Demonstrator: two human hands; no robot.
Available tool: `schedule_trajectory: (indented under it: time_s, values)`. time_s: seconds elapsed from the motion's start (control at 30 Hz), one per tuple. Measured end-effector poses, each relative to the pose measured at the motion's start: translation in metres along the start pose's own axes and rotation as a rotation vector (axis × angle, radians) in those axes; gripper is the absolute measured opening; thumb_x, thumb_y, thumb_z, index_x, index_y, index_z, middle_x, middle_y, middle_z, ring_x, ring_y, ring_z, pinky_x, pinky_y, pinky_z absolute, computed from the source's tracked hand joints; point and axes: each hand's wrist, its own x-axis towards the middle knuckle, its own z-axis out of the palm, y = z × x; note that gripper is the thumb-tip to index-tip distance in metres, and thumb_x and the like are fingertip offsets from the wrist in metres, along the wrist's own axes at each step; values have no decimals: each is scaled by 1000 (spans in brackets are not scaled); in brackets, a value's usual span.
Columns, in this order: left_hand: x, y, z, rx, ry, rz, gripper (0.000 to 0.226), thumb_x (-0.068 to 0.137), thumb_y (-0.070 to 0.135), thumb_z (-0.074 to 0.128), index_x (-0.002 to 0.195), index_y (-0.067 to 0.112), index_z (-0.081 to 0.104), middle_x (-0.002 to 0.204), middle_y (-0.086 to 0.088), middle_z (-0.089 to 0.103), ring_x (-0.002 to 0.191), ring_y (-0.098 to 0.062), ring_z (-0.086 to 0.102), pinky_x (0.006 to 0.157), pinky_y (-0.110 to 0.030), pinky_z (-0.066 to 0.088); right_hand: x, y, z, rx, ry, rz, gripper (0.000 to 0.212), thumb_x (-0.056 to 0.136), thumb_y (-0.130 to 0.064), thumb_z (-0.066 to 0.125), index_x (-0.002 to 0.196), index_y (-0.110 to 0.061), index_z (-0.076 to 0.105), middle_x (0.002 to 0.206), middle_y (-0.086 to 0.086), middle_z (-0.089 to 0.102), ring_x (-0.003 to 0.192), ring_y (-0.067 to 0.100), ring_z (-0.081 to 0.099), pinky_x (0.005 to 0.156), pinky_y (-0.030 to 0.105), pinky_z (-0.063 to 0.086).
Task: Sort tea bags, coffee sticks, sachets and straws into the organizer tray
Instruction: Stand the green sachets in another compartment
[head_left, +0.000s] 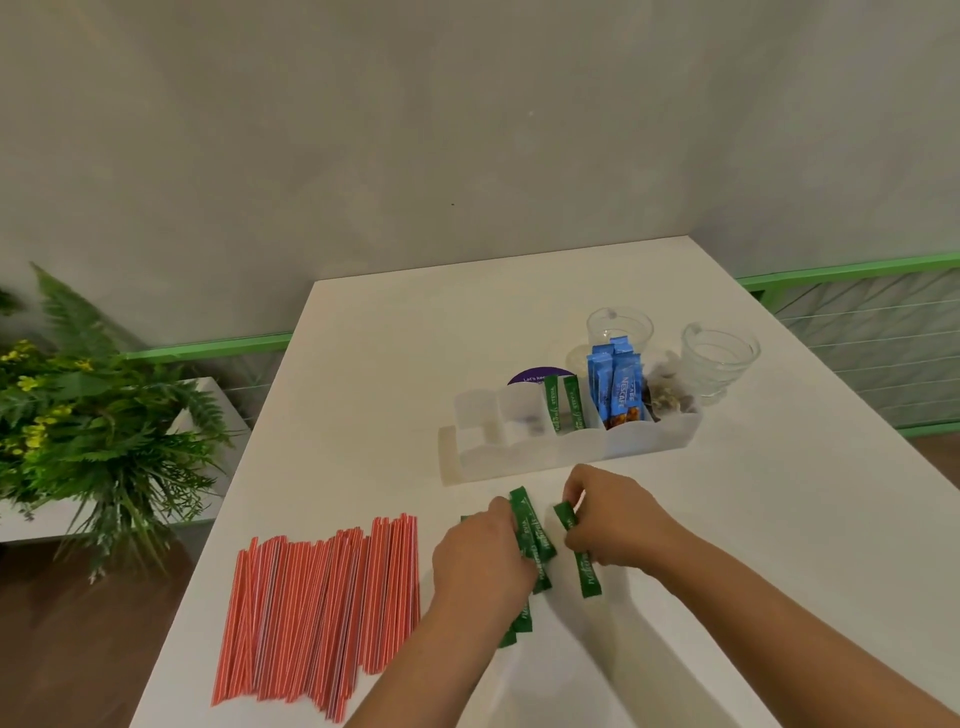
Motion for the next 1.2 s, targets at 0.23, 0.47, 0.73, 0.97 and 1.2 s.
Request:
schedule_trajectory:
  time_s: [0.23,0.47,0.73,0.97,1.2]
  values:
    - [1,1,-1,-60,23,22,23,82,20,57,103,20,46,92,3,57,86,-19,56,67,-30,43,-3,-3,-31,113,3,-89,33,77,-9,72,100,-25,53,75,2,62,61,17,67,62,32,60]
    - [13,3,-24,-228,33,64,21,81,20,62,98,24,51,84,3,63,77,-17,60,67,-32,51,3,-11,-70,124,80,-133,16,83,-14,69,84,-23,55,74,-3,61,63,15,68,63,31,58]
    - [58,31,-73,-448,121,117,15,80,28,72,81,28,57,75,8,61,73,-16,66,69,-29,53,11,-11,-97,66,200,-160,15,85,-15,66,83,-24,55,79,-3,64,61,13,66,61,24,52]
    - [110,53,-84,-323,194,116,11,83,30,67,92,24,64,85,1,66,82,-20,66,70,-32,50,17,-9,-113,21,288,-171,13,83,-19,69,81,-25,58,76,-5,62,67,14,61,66,23,47]
    - [134,61,-64,-158,169,97,17,88,32,62,103,22,64,97,-3,69,92,-25,62,67,-29,41,28,-21,-124,-79,365,-219,8,86,-29,64,81,-29,57,86,-6,61,84,14,54,74,27,36]
